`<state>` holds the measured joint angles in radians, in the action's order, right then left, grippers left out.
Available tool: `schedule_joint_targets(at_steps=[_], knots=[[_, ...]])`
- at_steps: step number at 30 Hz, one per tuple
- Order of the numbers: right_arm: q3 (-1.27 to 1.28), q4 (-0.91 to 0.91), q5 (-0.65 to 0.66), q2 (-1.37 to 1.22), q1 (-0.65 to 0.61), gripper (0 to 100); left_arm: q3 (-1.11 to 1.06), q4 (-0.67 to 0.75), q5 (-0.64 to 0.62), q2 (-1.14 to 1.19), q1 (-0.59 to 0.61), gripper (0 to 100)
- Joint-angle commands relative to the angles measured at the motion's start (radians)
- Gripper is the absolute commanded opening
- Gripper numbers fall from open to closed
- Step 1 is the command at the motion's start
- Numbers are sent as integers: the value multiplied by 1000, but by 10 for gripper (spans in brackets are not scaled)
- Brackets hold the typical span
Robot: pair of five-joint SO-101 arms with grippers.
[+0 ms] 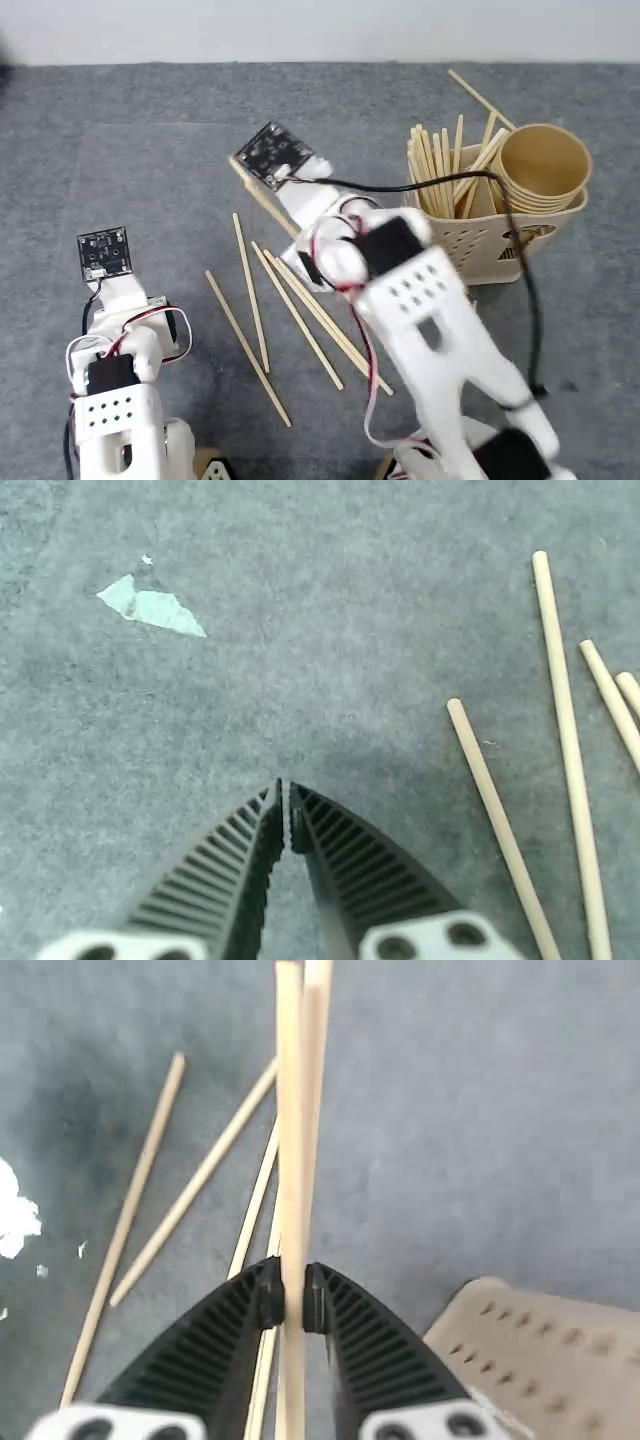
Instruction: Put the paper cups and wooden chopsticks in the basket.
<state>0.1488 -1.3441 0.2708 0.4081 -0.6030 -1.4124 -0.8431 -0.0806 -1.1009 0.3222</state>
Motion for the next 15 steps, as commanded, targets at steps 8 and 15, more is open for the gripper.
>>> schedule_joint_targets(at_steps=[8, 15], knots=[[-474, 10, 55, 156, 160, 9, 4, 18, 12, -29, 0, 14], [-525, 163, 71, 165, 285, 9, 4, 18, 12, -29, 0, 14]])
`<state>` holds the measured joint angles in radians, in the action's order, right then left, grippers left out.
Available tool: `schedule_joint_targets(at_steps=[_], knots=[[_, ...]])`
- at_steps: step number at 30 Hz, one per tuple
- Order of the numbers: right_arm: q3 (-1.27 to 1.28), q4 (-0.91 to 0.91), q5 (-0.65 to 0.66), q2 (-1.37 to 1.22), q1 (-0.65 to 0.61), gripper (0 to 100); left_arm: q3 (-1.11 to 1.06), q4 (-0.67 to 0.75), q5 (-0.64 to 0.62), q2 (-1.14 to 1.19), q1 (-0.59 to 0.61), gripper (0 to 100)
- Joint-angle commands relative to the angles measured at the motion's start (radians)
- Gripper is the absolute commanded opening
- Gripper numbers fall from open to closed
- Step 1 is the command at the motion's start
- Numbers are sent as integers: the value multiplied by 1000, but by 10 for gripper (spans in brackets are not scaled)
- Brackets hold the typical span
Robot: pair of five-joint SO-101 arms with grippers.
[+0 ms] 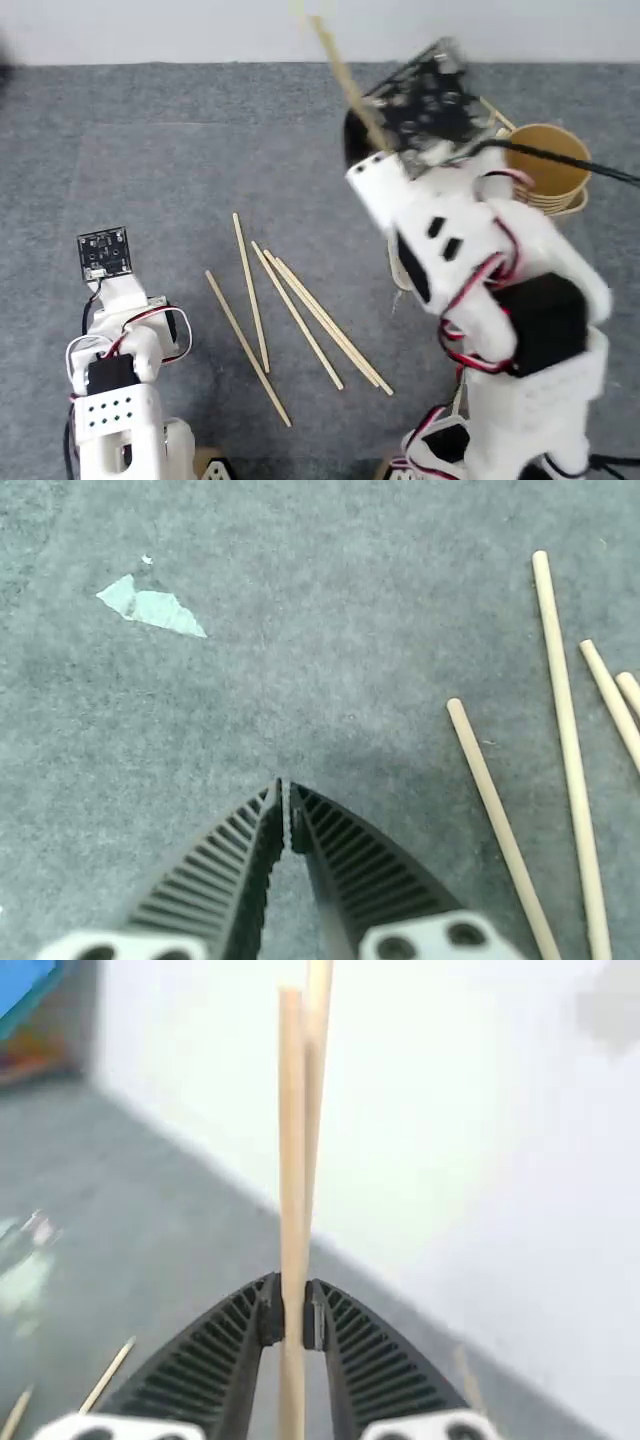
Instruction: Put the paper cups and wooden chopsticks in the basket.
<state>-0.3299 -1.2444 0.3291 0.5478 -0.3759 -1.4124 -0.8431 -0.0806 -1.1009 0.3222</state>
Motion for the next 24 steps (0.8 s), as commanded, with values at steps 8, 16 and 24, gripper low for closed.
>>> schedule_joint_targets(at_steps=[8, 16, 24], knots=[[258, 303, 11, 217, 111, 9, 4, 18, 12, -29, 0, 14], [752, 705, 74, 377, 162, 9, 4, 18, 12, -29, 0, 14], [1016, 835, -58, 377, 249, 9, 4, 18, 12, -29, 0, 14]])
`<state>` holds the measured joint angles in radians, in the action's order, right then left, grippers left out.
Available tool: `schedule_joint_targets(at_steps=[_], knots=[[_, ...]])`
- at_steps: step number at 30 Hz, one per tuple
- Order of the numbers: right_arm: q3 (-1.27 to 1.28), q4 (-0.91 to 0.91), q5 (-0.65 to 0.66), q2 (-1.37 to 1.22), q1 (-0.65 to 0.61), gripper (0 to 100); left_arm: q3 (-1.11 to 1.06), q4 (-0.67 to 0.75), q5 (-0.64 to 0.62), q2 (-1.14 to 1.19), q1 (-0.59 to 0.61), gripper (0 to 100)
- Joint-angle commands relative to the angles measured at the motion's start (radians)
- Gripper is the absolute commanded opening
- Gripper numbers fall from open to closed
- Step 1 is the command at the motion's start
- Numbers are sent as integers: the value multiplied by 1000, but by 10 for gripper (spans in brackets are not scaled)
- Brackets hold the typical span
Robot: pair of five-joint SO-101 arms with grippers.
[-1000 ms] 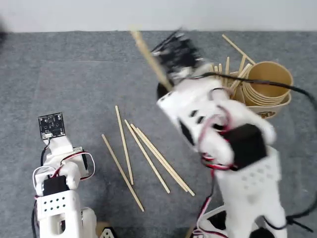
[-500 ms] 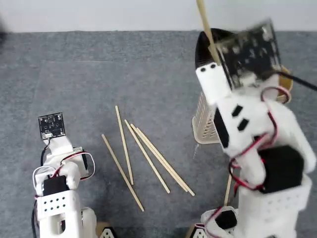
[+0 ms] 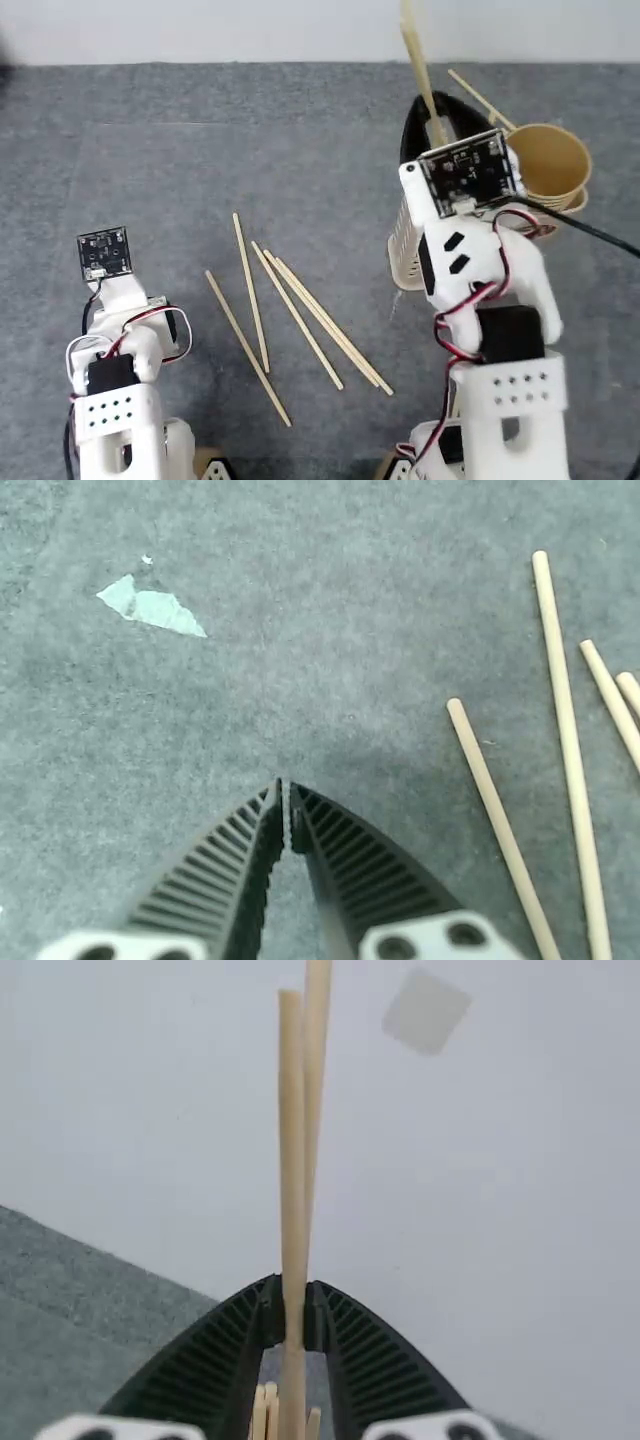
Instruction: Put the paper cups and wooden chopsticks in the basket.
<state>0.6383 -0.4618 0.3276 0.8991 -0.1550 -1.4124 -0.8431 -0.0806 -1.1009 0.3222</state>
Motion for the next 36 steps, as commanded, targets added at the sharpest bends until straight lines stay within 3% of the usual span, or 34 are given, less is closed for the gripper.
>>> schedule_joint_targets(at_steps=[1, 4, 10, 18, 25, 31, 36], knots=[[72, 61, -80, 25, 38, 9, 4, 18, 12, -29, 0, 14], [117, 67, -152, 25, 45, 14, 4, 18, 12, -29, 0, 14], [55, 4, -170, 47, 41, 178, 4, 18, 8, -29, -2, 14], [-230, -446, -164, 74, 4, 102, 10, 14, 5, -29, -43, 14], [-241, -779, -163, 62, 4, 13, 42, 18, 5, -31, -97, 14], [-109, -900, -64, 71, -28, 9, 84, 3, 5, -31, -97, 14], [75, -871, -68, 71, -84, 9, 237, -186, -63, -20, -112, 13]])
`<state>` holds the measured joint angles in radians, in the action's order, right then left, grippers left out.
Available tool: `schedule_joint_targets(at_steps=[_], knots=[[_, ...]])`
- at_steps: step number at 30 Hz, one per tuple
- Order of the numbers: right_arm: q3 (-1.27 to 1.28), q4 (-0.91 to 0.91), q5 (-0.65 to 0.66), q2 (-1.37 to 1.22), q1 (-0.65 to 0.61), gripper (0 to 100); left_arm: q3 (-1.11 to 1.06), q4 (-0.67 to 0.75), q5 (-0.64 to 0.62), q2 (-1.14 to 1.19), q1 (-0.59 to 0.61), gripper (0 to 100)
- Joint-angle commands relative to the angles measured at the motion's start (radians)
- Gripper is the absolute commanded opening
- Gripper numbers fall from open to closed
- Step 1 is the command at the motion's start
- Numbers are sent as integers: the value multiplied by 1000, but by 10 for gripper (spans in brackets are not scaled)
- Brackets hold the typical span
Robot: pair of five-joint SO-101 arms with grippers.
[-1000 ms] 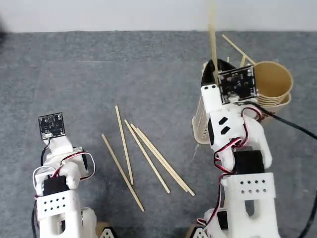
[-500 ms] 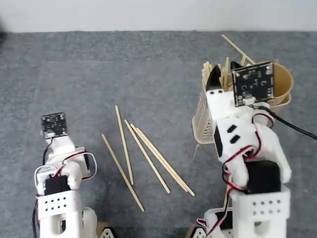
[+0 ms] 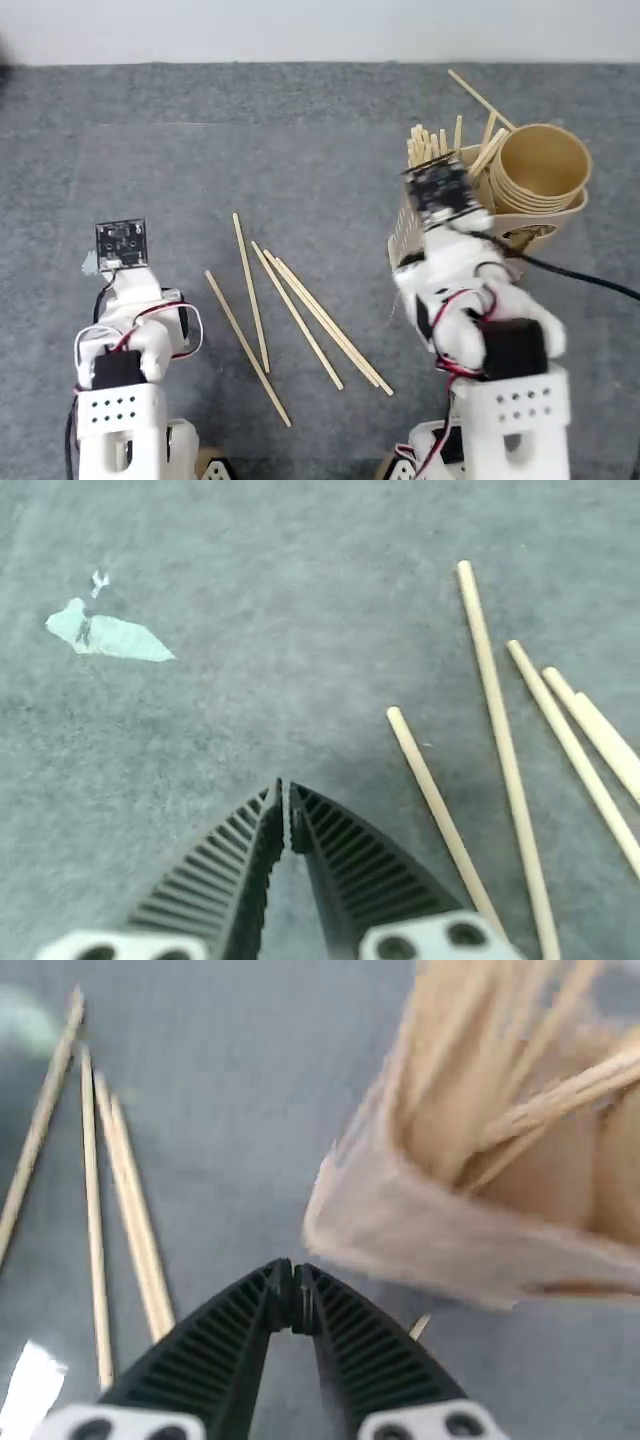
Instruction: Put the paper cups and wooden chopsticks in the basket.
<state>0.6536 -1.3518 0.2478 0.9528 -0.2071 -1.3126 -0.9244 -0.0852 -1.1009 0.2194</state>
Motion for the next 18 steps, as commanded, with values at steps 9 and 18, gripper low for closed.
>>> schedule_joint_targets(at_steps=[9, 18], knots=[[356, 280, -48, 18, -67, 9, 527, -485, -144, 135, -130, 13], [436, 320, -69, 18, -64, 9, 668, -451, -193, 621, -267, 14]])
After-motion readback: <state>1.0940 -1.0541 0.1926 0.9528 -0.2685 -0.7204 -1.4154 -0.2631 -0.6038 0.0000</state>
